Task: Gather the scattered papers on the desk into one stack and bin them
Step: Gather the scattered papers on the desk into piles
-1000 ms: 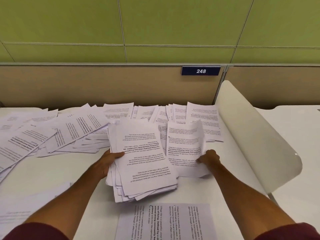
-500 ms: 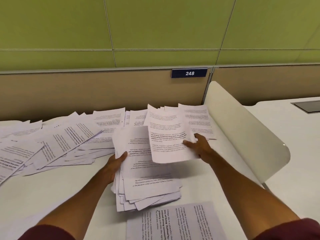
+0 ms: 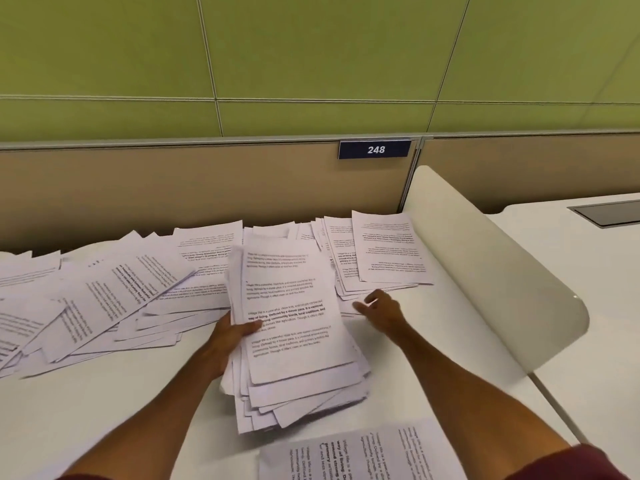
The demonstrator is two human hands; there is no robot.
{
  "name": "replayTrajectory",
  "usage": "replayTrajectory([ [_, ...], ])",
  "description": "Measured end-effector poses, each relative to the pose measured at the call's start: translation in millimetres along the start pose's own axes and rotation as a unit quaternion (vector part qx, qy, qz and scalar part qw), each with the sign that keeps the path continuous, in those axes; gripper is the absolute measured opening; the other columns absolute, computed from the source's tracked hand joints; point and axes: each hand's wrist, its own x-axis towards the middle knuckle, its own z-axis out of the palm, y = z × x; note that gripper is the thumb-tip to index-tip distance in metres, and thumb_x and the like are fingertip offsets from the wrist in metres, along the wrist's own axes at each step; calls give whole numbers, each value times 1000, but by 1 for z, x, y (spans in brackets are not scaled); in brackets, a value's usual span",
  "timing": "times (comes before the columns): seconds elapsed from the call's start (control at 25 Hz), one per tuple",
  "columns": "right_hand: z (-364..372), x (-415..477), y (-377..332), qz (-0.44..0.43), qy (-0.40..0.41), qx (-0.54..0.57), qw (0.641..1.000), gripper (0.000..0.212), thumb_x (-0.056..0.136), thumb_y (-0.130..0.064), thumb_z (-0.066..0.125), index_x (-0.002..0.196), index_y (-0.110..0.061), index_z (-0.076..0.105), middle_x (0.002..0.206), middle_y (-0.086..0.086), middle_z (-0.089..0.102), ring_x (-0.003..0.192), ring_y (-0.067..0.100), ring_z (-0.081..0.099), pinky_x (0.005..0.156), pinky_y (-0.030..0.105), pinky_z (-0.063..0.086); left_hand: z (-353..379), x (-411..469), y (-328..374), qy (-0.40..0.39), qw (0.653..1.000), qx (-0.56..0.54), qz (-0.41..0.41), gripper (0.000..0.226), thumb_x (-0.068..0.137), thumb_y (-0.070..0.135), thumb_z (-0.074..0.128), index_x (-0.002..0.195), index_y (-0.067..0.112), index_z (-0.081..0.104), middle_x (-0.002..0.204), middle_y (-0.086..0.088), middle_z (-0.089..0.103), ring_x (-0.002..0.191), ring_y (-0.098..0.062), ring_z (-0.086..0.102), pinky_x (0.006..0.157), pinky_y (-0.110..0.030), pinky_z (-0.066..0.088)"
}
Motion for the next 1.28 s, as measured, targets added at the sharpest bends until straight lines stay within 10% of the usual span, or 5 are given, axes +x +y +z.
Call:
replayTrajectory([
  [0.44, -83, 114, 35, 143, 174, -130, 966, 98, 73, -65, 68, 139, -2, 33, 141, 24, 39, 131, 41, 36, 104, 52, 36, -45, 60, 44, 150, 988, 33, 18, 51, 80, -8, 63, 130, -1, 55, 130, -19, 59, 119, -34, 56, 103, -36, 41],
  [1.28, 3, 115, -54, 148, -41, -205, 967, 115, 56, -47, 89, 144, -7, 27, 144, 14, 32, 136, 30, 31, 111, 45, 32, -39, 68, 30, 203, 977, 62, -26, 46, 81, -5, 66, 125, 3, 57, 120, -21, 64, 104, -40, 62, 87, -43, 50],
])
